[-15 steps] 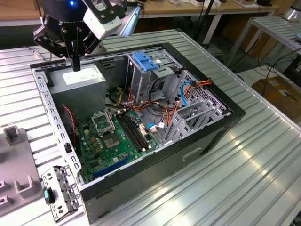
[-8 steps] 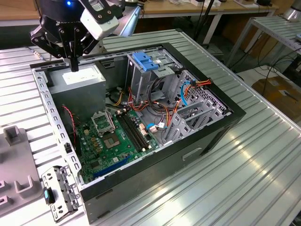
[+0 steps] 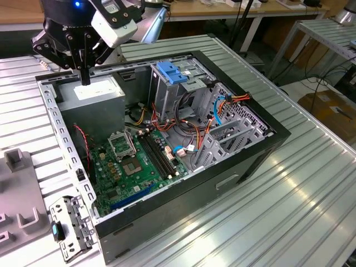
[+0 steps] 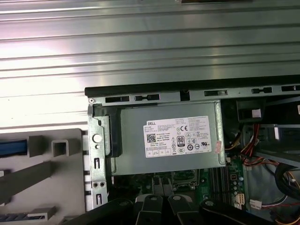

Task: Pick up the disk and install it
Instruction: 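Reach for the disk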

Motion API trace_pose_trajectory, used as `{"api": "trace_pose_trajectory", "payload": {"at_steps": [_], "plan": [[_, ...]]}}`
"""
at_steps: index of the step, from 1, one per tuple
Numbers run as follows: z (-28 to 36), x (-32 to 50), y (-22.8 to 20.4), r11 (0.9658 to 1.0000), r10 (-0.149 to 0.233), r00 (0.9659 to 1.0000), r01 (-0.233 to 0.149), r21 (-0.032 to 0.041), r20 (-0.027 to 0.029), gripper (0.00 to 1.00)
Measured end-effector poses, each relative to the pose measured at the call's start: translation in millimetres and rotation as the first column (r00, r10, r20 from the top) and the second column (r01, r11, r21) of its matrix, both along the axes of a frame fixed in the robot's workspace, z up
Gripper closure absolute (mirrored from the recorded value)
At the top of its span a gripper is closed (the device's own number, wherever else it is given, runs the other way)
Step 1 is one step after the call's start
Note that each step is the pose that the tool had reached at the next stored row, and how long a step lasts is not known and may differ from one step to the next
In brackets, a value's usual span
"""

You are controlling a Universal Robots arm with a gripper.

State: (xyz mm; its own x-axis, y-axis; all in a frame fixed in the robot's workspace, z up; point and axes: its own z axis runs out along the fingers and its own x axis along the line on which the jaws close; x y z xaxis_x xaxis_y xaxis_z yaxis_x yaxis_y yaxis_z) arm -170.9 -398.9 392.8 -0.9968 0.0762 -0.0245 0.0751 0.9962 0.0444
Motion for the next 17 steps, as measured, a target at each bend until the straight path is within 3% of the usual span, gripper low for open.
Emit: {"api": "trace_pose_trajectory", "payload": {"at_steps": [17], "plan": [[-0.2,-10.1,0.0,1.0000,0.000,1.0000,0.000,0.0000,0.0000,0.89]]}}
